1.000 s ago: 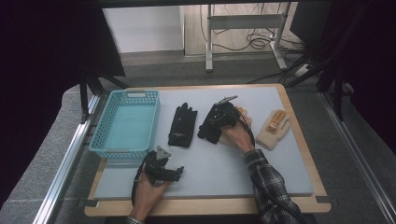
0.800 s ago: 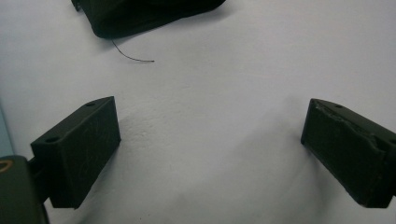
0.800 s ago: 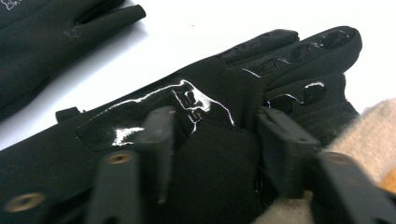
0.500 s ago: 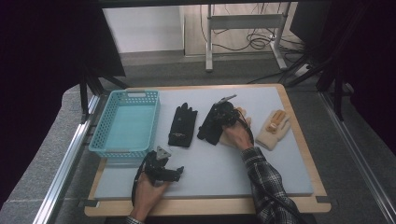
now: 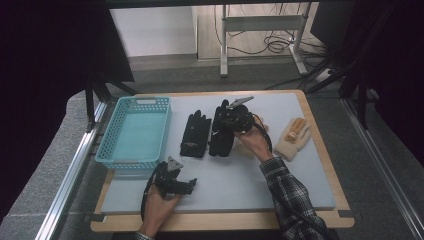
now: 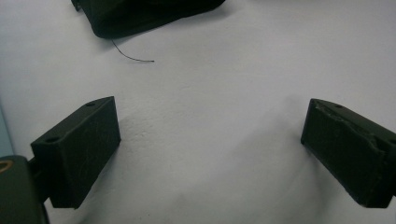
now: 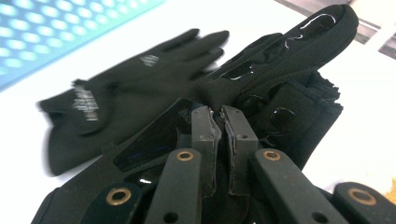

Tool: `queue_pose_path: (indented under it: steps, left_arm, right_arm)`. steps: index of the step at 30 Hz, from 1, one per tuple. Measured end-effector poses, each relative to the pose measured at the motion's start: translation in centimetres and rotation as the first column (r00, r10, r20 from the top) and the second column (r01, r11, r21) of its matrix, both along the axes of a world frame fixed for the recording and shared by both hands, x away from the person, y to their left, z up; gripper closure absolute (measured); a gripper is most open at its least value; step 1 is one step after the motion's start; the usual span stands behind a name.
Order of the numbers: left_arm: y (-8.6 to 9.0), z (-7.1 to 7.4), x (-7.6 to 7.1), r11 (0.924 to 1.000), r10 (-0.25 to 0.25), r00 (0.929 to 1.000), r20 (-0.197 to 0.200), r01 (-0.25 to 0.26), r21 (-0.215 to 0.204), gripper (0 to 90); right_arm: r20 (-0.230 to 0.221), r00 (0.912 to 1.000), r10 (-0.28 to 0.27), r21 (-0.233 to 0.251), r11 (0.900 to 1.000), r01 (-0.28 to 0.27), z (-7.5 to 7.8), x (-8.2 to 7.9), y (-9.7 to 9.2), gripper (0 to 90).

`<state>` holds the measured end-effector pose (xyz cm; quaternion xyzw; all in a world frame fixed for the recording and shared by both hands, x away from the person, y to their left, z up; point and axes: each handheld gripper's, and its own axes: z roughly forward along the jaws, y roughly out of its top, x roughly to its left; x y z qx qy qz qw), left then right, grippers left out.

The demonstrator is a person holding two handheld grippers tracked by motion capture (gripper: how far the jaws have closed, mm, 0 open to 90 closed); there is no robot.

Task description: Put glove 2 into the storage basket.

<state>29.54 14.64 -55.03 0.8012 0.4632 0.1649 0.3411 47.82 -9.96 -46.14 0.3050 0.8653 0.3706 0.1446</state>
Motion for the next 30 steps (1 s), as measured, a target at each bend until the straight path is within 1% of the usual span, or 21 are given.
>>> queue_pose_path:
  steps: [1, 2, 3, 4, 5, 6, 7, 8, 9, 10, 11, 13, 14, 17, 20, 23, 27, 28, 30]
  left_arm:
    - [0.0, 0.0, 0.0, 1.0000, 0.000, 1.0000, 0.000, 0.000, 0.000, 4.8]
    - [0.0, 0.0, 0.0, 1.0000, 0.000, 1.0000, 0.000, 0.000, 0.000, 4.8]
    - [0.0, 0.0, 0.0, 1.0000, 0.000, 1.0000, 0.000, 0.000, -0.002, 4.8]
    - [0.0, 0.0, 0.0, 1.0000, 0.000, 1.0000, 0.001, 0.000, -0.002, 4.8]
    - [0.0, 0.0, 0.0, 1.0000, 0.000, 1.0000, 0.001, 0.000, -0.002, 4.8]
    - [0.0, 0.0, 0.0, 1.0000, 0.001, 1.0000, 0.001, -0.001, -0.002, 4.8]
    - [0.0, 0.0, 0.0, 1.0000, 0.001, 1.0000, 0.000, -0.001, -0.002, 4.8]
    - [0.0, 0.0, 0.0, 1.0000, 0.001, 1.0000, 0.001, -0.001, -0.002, 4.8]
    - [0.0, 0.0, 0.0, 1.0000, -0.001, 1.0000, 0.001, 0.001, 0.000, 4.8]
    - [0.0, 0.0, 0.0, 1.0000, -0.001, 1.0000, 0.001, 0.001, 0.000, 4.8]
    - [0.0, 0.0, 0.0, 1.0000, 0.000, 1.0000, 0.001, 0.000, 0.000, 4.8]
    - [0.0, 0.0, 0.0, 1.0000, 0.003, 1.0000, 0.003, -0.003, -0.003, 4.8]
    - [0.0, 0.0, 0.0, 1.0000, 0.003, 1.0000, 0.003, -0.003, -0.004, 4.8]
    - [0.0, 0.0, 0.0, 1.0000, 0.004, 1.0000, 0.003, -0.004, -0.005, 4.8]
    - [-0.1, 0.0, 0.0, 1.0000, 0.006, 1.0000, 0.004, -0.006, -0.006, 4.8]
    - [0.0, 0.0, 0.0, 1.0000, 0.005, 1.0000, 0.005, -0.005, -0.004, 4.8]
    - [-0.1, 0.0, 0.0, 0.9999, 0.008, 1.0000, 0.003, -0.008, -0.009, 4.8]
    - [-0.1, 0.0, 0.0, 0.9999, 0.008, 1.0000, 0.003, -0.008, -0.009, 4.8]
    - [-0.1, 0.0, 0.0, 0.9999, 0.007, 1.0000, 0.003, -0.007, -0.009, 4.8]
  right_arm:
    - [0.002, 0.9997, 0.024, 0.014, 0.9996, -0.024, 1.0, -0.9, -0.1, 83.4]
    - [0.002, 0.9997, 0.024, 0.014, 0.9996, -0.024, 1.0, -0.9, -0.1, 83.4]
    - [0.001, 0.9988, 0.049, 0.028, 0.9984, -0.049, 1.9, -2.0, -0.4, 83.4]
    - [0.001, 0.9988, 0.049, 0.028, 0.9984, -0.049, 1.9, -2.0, -0.4, 83.4]
    - [0.002, 0.9983, 0.059, 0.036, 0.9976, -0.059, 2.1, -2.5, -0.5, 83.4]
    - [0.003, 0.9957, 0.092, 0.050, 0.9944, -0.093, 2.8, -4.1, -1.0, 83.4]
    - [0.003, 0.9957, 0.092, 0.050, 0.9944, -0.093, 2.8, -4.1, -1.0, 83.4]
    - [0.005, 0.9943, 0.107, 0.055, 0.9927, -0.107, 2.9, -4.9, -1.2, 83.4]
    - [-0.002, 0.9917, 0.128, 0.062, 0.9899, -0.128, 3.0, -6.4, -1.6, 83.3]
    - [-0.002, 0.9917, 0.128, 0.062, 0.9899, -0.128, 3.0, -6.4, -1.6, 83.3]
    - [-0.003, 0.9911, 0.133, 0.064, 0.9891, -0.133, 3.0, -7.2, -1.9, 83.2]
    - [-0.010, 0.9883, 0.152, 0.061, 0.9867, -0.151, 2.5, -8.9, -2.4, 83.2]
    - [-0.023, 0.9875, 0.156, 0.066, 0.9859, -0.154, 1.9, -10.1, -2.8, 83.2]
    - [-0.044, 0.9854, 0.164, 0.072, 0.9843, -0.161, 0.7, -11.8, -3.2, 83.1]
    - [-0.053, 0.9837, 0.172, 0.062, 0.9837, -0.169, -0.6, -13.0, -3.3, 83.1]
    - [-0.068, 0.9812, 0.181, 0.062, 0.9823, -0.176, -1.9, -13.4, -3.3, 83.0]
    - [-0.098, 0.9804, 0.171, 0.052, 0.9847, -0.166, -3.8, -13.4, -3.2, 81.5]
    - [-0.100, 0.9799, 0.173, 0.052, 0.9844, -0.168, -4.1, -13.4, -3.2, 79.5]
    - [-0.097, 0.9804, 0.172, 0.050, 0.9846, -0.168, -4.4, -13.4, -3.3, 70.0]
